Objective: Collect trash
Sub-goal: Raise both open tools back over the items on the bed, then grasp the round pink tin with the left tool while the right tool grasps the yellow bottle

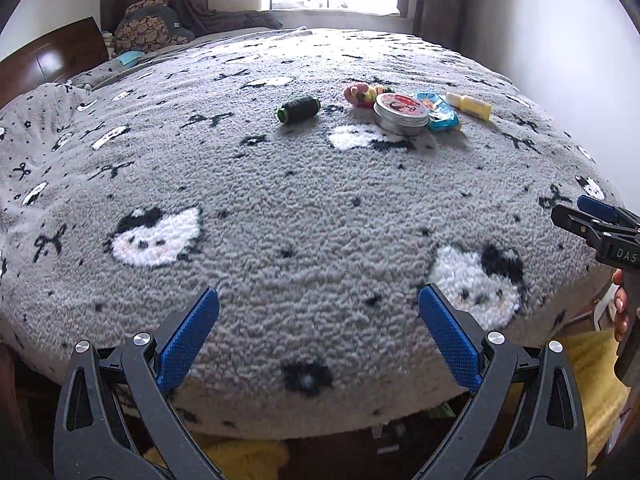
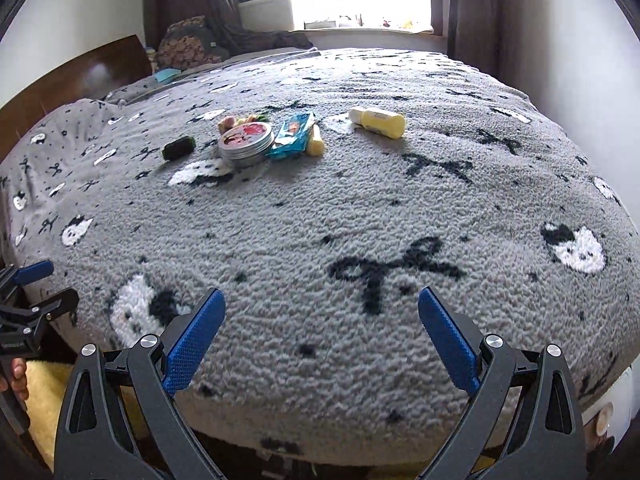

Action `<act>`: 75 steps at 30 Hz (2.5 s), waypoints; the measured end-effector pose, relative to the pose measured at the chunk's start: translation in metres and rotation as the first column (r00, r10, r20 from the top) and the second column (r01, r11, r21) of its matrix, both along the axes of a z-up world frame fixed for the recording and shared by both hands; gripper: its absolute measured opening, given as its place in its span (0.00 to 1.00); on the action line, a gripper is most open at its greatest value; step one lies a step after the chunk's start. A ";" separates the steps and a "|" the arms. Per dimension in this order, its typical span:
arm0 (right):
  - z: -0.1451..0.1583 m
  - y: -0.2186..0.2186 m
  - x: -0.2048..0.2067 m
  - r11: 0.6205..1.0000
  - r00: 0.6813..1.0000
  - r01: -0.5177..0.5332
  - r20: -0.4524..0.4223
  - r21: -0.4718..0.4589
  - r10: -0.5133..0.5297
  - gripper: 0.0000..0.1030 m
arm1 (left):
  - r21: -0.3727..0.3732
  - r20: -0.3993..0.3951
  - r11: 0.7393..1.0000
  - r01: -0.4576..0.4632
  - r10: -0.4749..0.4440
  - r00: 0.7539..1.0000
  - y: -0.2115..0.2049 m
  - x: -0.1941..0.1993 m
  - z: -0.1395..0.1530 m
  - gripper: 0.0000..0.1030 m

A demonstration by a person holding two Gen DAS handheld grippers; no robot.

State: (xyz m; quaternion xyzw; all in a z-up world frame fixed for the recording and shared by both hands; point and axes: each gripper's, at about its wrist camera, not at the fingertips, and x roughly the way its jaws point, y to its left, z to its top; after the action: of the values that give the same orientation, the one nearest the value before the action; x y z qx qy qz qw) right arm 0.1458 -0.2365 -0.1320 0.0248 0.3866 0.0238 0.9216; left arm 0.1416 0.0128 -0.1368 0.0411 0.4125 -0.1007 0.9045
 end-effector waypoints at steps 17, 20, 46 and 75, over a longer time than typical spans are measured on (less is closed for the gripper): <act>-0.008 -0.053 0.140 0.994 0.994 0.082 -0.069 -0.069 -0.087 0.93 | 0.011 -0.036 0.995 0.096 -0.096 0.995 -0.089 0.127 -0.009 0.92; -0.009 -0.058 0.165 0.993 0.993 0.083 -0.075 -0.086 -0.089 0.92 | 0.007 -0.059 0.996 0.089 -0.088 0.994 -0.098 0.151 -0.016 0.91; -0.018 -0.055 0.244 0.995 0.994 0.004 -0.105 -0.096 -0.014 0.47 | -0.019 -0.075 0.997 0.070 -0.072 0.995 -0.135 0.225 -0.022 0.65; 0.011 -0.007 0.020 0.996 0.996 -0.064 -0.065 -0.062 0.060 0.31 | -0.085 -0.026 0.990 0.113 -0.116 0.993 -0.079 0.025 0.005 0.65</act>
State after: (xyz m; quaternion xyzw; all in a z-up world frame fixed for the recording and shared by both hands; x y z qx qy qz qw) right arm 0.1661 -0.2431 -0.1212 -0.0157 0.4168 0.0391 0.9080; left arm 0.1665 -0.0664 -0.1321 0.0252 0.4186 -0.1701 0.8917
